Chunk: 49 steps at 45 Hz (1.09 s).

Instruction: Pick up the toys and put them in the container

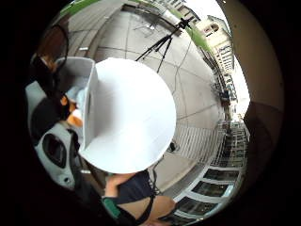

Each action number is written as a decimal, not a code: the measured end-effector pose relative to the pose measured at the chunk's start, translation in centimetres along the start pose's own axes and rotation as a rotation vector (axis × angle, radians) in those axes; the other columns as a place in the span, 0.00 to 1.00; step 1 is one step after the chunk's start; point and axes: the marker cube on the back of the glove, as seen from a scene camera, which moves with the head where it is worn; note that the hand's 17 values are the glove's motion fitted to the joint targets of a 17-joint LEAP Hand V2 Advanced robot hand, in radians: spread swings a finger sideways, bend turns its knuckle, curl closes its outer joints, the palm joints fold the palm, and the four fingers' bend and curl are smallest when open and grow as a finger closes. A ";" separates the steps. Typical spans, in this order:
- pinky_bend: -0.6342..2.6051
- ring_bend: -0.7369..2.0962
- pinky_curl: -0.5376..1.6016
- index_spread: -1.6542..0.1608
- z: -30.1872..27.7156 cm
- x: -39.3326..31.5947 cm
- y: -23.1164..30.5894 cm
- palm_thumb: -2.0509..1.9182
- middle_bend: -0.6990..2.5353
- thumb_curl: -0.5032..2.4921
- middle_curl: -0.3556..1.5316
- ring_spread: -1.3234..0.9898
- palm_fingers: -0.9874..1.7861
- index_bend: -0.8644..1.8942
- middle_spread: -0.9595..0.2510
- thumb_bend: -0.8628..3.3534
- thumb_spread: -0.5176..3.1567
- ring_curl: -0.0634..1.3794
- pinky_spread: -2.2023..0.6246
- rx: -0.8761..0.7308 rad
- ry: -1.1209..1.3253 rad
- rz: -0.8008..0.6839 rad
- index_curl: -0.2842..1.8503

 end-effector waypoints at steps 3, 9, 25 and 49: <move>0.48 0.64 0.44 0.67 0.4 -2.8 -0.1 0.71 0.32 0.53 0.61 0.38 0.74 0.37 0.32 0.23 0.31 0.37 0.62 -0.001 -0.010 -0.012 0.19; 0.48 0.64 0.44 0.67 2.3 -7.7 -0.6 0.72 0.31 0.54 0.62 0.38 0.74 0.37 0.31 0.22 0.32 0.38 0.62 -0.015 -0.030 -0.063 0.19; 0.49 0.64 0.44 0.68 7.7 -8.0 -3.5 0.71 0.28 0.55 0.64 0.38 0.71 0.34 0.30 0.22 0.32 0.38 0.62 -0.062 -0.088 -0.084 0.16; 0.62 0.44 0.46 0.74 5.0 13.4 4.7 0.48 0.26 0.34 0.49 0.56 0.28 0.34 0.77 0.18 0.40 0.24 0.77 -0.104 0.091 0.033 0.16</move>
